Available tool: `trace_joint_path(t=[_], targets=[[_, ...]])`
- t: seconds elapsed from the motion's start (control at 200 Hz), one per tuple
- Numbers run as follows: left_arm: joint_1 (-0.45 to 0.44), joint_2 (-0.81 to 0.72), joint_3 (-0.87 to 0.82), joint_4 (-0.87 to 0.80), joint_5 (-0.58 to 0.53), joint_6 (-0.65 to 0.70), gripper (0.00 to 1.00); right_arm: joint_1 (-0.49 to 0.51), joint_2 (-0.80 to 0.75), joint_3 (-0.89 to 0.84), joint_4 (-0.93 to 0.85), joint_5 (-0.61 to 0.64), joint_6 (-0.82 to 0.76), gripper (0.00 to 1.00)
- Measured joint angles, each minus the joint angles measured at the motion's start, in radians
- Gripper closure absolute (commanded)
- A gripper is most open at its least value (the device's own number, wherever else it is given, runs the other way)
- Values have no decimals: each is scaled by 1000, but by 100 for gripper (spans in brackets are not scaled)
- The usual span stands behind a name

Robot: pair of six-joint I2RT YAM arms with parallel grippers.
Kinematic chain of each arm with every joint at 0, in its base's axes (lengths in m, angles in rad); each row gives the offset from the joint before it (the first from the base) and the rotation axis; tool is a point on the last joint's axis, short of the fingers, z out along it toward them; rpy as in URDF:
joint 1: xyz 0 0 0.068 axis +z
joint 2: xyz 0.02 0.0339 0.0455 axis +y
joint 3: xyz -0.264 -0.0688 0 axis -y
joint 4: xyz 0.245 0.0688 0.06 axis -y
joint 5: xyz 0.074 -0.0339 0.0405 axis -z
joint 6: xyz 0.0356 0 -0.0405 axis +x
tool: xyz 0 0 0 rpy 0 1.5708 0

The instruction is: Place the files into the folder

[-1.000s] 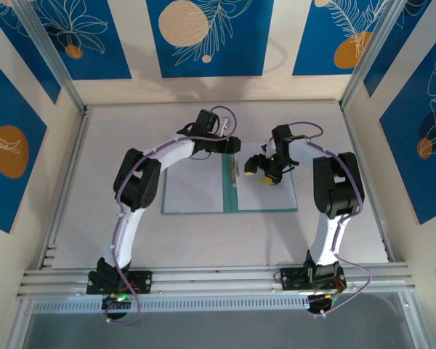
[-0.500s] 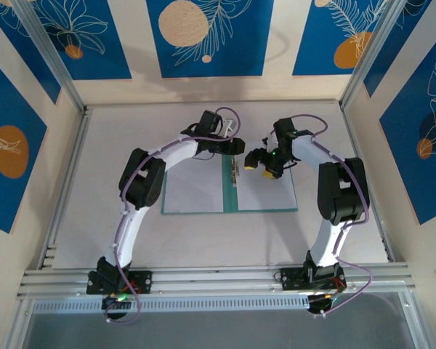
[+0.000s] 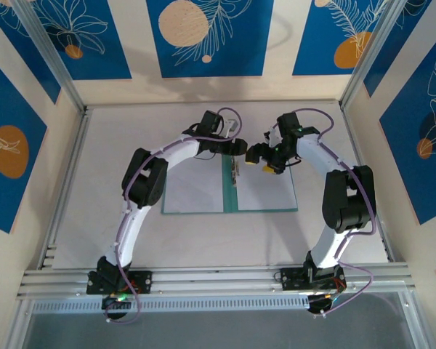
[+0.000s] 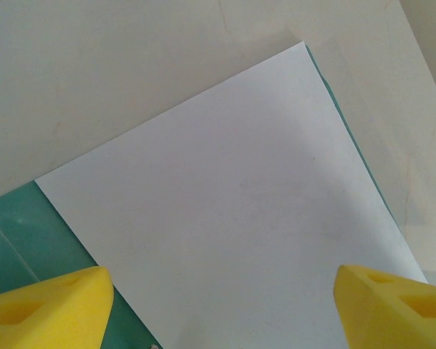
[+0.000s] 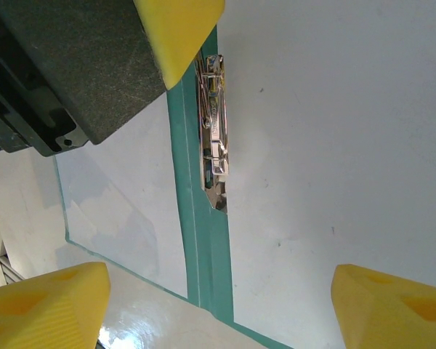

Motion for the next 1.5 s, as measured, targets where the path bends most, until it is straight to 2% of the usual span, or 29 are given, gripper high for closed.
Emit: trace_joint_path(t=[0.67, 1.5], targets=[[0, 24, -7, 10, 59, -11, 20, -13, -13, -1, -5, -16, 0, 19], [8, -37, -135, 140, 152, -107, 22, -40, -13, -27, -5, -33, -8, 19]])
